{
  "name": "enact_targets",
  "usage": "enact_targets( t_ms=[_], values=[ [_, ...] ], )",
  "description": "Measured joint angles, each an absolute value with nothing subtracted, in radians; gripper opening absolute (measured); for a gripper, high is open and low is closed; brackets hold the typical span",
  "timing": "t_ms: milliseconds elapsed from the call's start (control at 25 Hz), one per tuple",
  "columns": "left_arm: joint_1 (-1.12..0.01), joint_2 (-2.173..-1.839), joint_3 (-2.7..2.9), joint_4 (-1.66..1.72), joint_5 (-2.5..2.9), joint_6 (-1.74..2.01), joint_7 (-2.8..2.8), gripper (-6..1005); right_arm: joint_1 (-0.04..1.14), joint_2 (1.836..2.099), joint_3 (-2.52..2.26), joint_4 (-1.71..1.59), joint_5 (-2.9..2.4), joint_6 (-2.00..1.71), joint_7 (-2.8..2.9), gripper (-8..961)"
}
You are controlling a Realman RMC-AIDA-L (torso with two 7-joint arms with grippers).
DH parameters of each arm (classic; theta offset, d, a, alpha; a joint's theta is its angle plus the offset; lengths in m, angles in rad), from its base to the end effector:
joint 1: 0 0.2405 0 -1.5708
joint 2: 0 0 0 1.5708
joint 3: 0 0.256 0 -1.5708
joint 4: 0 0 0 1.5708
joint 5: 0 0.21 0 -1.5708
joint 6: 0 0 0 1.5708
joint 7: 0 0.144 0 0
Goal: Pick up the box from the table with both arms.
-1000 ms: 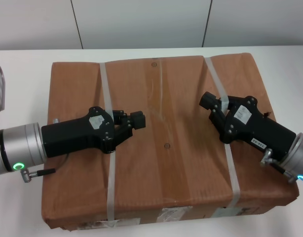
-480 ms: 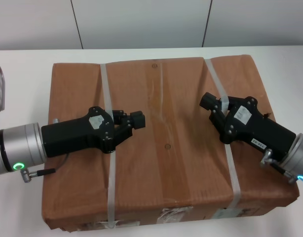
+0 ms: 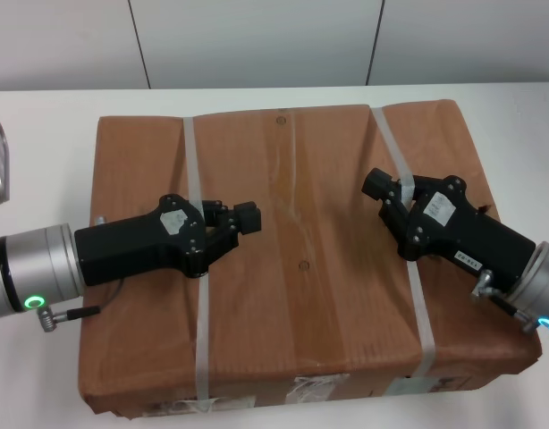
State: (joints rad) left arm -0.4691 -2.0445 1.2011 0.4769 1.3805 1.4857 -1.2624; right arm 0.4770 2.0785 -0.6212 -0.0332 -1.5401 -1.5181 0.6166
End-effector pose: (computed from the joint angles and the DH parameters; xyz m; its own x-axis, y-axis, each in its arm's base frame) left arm -0.2389 0.3100 -0.0370 0.6631 0.3295 0.6721 0.4522 -0.8919 -0.0089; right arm 0.2786 0.2832 -0.0544 0.6164 -0.0661 -0.7846 -0.5317 -0.7699 -0.3529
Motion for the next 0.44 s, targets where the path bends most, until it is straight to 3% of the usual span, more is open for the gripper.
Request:
enact_targets(
  t_ms=[440],
  values=[
    [-0.469,-2.045,1.201,0.476,1.381,1.480,-1.263,71,0.478,2.079,-0.622,-0.032,-1.540,-1.505,0.617,31]
  ],
)
